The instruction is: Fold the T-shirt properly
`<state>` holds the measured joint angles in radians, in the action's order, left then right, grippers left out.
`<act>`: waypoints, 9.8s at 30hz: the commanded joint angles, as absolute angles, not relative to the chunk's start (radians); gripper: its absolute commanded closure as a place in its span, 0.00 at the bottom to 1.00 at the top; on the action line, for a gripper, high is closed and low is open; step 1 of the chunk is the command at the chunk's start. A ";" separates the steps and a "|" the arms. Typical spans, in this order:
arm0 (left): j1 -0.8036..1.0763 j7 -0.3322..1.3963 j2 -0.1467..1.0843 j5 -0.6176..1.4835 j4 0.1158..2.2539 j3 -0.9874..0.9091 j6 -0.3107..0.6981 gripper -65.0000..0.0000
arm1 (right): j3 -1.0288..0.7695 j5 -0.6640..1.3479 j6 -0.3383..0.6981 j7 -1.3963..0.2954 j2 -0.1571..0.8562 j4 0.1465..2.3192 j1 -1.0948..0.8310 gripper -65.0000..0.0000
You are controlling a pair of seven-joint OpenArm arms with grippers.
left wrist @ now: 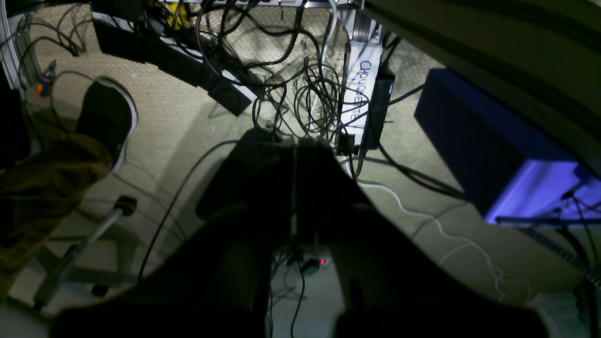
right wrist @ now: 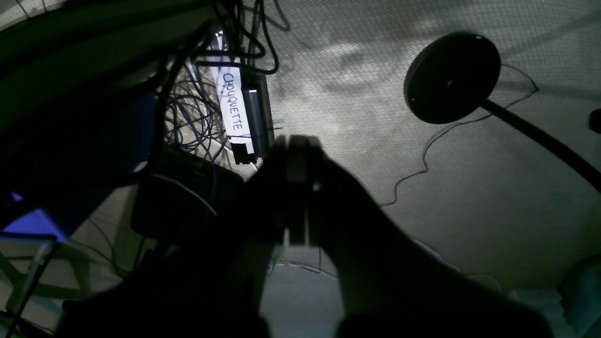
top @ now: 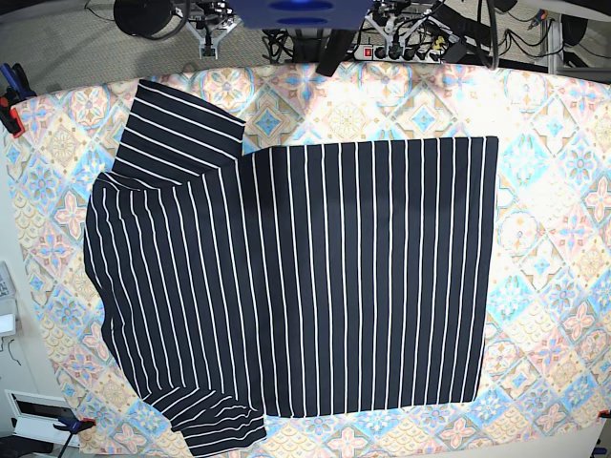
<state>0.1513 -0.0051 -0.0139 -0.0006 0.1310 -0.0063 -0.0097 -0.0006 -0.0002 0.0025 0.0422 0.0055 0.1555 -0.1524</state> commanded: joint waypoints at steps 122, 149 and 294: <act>0.334 0.705 0.088 1.119 1.336 -0.447 -0.007 0.85 | -0.234 0.001 -0.001 -0.410 0.148 1.905 -0.909 1.00; 0.354 0.746 0.090 1.119 1.334 -0.443 -0.005 1.00 | -0.208 0.305 -0.001 -0.631 0.105 1.876 -0.707 0.50; 0.349 0.679 0.171 1.063 1.527 -0.386 0.085 0.33 | -0.193 0.314 0.005 -0.602 0.176 1.842 -0.447 0.68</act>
<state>0.3466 0.6922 0.1577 1.0542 1.5093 -0.3725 0.0784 -0.1852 0.3172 0.0128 -0.6224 0.1658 1.8233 -0.4438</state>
